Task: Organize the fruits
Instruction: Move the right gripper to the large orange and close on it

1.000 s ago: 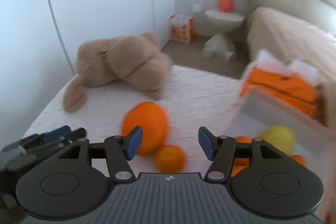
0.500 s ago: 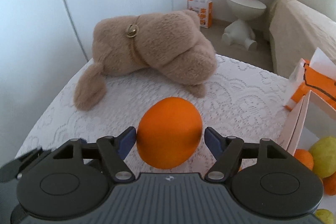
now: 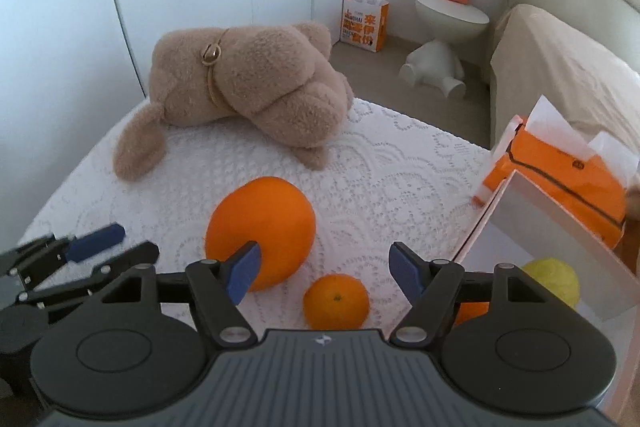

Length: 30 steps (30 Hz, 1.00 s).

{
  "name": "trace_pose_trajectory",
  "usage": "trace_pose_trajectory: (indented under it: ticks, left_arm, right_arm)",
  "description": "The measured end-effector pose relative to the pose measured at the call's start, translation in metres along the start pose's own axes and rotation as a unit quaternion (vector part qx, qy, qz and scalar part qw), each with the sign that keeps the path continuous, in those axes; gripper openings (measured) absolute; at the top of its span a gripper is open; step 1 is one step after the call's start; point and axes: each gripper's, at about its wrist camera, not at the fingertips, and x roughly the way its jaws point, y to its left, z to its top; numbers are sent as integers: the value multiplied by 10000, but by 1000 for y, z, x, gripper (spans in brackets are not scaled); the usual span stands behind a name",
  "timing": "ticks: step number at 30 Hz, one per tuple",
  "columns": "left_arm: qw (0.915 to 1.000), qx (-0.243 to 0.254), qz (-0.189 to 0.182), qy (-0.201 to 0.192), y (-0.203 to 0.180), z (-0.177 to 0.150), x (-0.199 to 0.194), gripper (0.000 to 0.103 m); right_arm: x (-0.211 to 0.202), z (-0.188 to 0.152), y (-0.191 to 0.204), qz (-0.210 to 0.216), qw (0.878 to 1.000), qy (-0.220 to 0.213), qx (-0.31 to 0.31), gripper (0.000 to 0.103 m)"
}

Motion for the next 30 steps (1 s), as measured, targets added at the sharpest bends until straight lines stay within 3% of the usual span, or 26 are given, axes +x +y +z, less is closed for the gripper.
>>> trace_pose_trajectory:
  ticks: [4, 8, 13, 18, 20, 22, 25, 27, 30]
  left_arm:
    - [9998, 100, 139, -84, 3, 6, -11, 49]
    - [9993, 260, 251, -1, 4, 6, -12, 49]
    - [9989, 344, 316, 93, 7, 3, -13, 49]
    - [9988, 286, 392, 103, 16, 1, -16, 49]
    - [9989, 178, 436, 78, 23, 0, -18, 49]
    - [9989, 67, 449, 65, 28, -1, -19, 49]
    - [9987, -49, 487, 108, 35, -3, -18, 49]
    - [9986, -108, 494, 144, 37, -5, -17, 49]
    - [9986, -102, 504, 154, 36, -5, -18, 49]
  right_arm:
    - [13, 4, 5, 359, 9984, -104, 431, 72]
    - [39, 9, 11, 984, 9908, 131, 924, 73]
    - [66, 10, 27, 1303, 9825, 316, 1292, 73]
    - [74, 5, 52, 1067, 9899, 330, 878, 75]
    - [70, 1, 64, 832, 9948, 251, 534, 70]
    - [65, -4, 71, 767, 9964, 190, 300, 51]
    - [53, -12, 73, 639, 9979, 30, 58, 40]
    - [46, -16, 73, 569, 9983, -72, -138, 36]
    - [37, -14, 66, 574, 9981, -140, -145, 37]
